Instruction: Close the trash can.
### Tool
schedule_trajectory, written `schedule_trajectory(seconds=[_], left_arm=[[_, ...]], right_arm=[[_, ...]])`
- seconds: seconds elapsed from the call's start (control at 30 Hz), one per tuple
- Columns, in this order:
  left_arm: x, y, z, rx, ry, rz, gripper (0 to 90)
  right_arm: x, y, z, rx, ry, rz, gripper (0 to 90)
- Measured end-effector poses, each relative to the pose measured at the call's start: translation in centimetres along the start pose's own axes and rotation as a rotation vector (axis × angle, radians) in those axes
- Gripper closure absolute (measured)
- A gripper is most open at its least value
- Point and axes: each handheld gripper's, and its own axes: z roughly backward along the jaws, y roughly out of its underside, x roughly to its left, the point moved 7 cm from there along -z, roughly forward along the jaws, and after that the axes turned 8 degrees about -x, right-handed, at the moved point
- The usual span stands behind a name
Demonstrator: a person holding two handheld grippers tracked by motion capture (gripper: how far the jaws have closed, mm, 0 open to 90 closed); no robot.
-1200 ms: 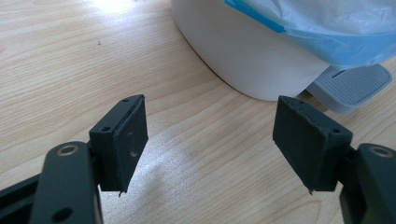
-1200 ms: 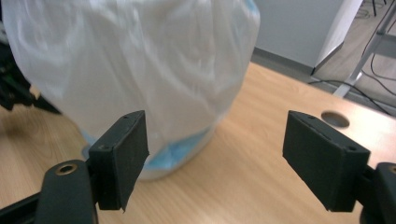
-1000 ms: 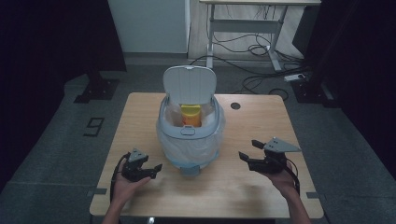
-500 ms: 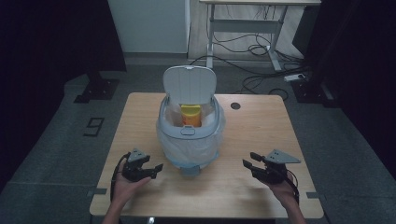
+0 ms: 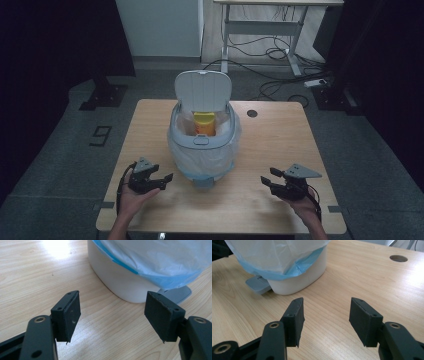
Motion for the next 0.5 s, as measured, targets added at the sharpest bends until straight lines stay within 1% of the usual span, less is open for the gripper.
schedule_trajectory(seconds=[0.1,0.13,0.17,0.23,0.27,0.3,0.4,0.43,0.5], left_arm=[[0.0,-0.2,0.2,-0.005,0.007,0.006,29.8],[-0.1,-0.4,0.3,-0.01,0.012,0.015,29.8],[0.0,-0.9,0.7,-0.022,0.02,0.033,30.8],[0.0,-1.4,1.2,-0.04,0.031,0.047,31.7],[0.0,-1.4,1.2,-0.04,0.031,0.047,31.8],[0.1,-1.9,1.6,-0.049,0.027,0.049,31.9],[0.3,-2.8,2.1,-0.065,0.027,0.055,32.3],[0.3,-2.8,2.1,-0.065,0.027,0.055,32.3],[0.5,-3.6,2.6,-0.077,0.026,0.05,32.2]], right_arm=[[0.0,0.2,-0.1,0.007,-0.001,0.001,44.0],[0.0,0.3,-0.1,0.01,-0.002,-0.001,43.9],[0.0,0.5,-0.2,0.016,-0.003,-0.001,43.6],[-0.1,0.6,-0.2,0.022,-0.002,0.0,43.3],[-0.1,0.7,-0.2,0.024,-0.001,-0.002,43.3],[-0.2,0.8,-0.2,0.025,0.0,-0.002,43.1],[-0.3,1.0,-0.1,0.034,0.003,-0.006,42.4],[-0.4,1.2,-0.1,0.038,0.005,-0.006,42.1],[-0.5,1.5,0.0,0.046,0.01,-0.008,41.7]])
